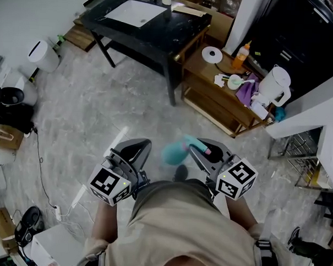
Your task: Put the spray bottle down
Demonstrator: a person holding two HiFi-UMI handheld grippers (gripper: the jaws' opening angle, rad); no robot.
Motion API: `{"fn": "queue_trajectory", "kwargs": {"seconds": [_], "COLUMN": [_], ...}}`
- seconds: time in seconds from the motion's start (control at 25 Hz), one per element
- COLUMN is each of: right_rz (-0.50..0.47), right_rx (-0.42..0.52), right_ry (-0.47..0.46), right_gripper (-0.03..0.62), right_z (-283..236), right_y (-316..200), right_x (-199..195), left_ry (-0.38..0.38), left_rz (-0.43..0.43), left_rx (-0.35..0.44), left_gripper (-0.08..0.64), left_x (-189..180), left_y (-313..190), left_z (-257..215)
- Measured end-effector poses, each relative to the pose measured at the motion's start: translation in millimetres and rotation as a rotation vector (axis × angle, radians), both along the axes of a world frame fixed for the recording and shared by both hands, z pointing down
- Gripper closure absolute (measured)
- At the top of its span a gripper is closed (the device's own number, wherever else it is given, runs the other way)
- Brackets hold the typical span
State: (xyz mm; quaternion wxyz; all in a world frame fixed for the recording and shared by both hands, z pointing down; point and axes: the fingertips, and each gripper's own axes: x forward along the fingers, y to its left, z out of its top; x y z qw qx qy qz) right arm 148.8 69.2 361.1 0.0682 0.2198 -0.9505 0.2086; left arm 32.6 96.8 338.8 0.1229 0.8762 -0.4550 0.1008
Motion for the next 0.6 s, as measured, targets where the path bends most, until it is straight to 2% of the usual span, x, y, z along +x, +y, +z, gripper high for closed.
{"fn": "queue_trajectory", "kwargs": {"seconds": [0.28, 0.6], "right_rz": [0.03, 0.05], "right_rx": [-0.023, -0.041], "right_ry": [-0.034, -0.035], "right_gripper": [0.499, 0.499], "right_z": [2, 10], "right_y": [-25, -33], "right_x": [34, 46], "left_ry": [-0.04, -0.04], "left_rz": [0.035, 0.029], "left_rx": [-0.005, 0.002], "left_gripper": [0.551, 0.551], "left_x": [30, 33], "left_y": [-21, -36], "left_z": [-6, -5]}}
